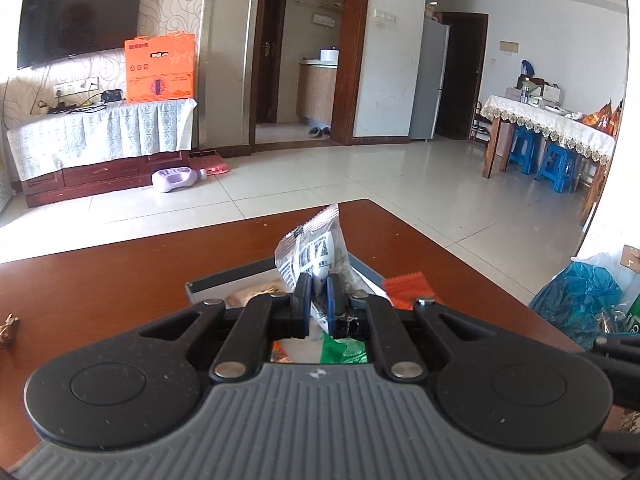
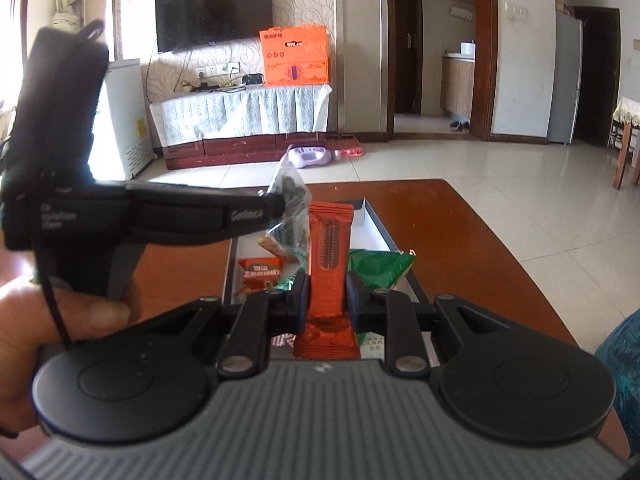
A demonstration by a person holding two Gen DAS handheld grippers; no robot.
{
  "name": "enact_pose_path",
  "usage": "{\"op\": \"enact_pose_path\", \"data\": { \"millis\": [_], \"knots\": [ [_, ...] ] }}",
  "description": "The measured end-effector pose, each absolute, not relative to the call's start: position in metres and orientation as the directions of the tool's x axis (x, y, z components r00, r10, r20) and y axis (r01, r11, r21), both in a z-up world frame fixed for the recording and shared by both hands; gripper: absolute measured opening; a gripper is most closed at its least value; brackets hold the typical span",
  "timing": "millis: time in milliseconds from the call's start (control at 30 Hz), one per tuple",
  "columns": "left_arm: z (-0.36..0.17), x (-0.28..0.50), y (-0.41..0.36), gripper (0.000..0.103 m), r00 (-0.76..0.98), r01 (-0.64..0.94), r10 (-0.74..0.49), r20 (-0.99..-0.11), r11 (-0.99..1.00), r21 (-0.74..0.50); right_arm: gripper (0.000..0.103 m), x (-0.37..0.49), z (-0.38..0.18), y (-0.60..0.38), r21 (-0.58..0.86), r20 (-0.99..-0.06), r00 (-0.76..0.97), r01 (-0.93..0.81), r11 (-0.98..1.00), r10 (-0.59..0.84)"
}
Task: Organize snacks
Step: 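Carry the orange bar in the right tool while the left tool lowers the nut bag into the box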
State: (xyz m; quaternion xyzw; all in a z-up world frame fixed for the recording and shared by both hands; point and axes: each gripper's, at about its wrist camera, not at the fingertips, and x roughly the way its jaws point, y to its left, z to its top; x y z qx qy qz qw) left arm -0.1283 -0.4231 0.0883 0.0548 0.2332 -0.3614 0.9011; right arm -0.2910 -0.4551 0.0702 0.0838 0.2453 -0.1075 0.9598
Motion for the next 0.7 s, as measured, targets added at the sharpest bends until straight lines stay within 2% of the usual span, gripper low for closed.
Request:
{"op": "enact_pose_path", "data": {
  "millis": [700],
  "knots": [
    [0.053,-0.093,-0.481,0.009,0.597,0.705,-0.612,-0.518,0.708,-0.025,0.023,-0.272,0.054,-0.457,0.091,-0.578,0.805,0.231,0.969,-0.137]
  ]
}}
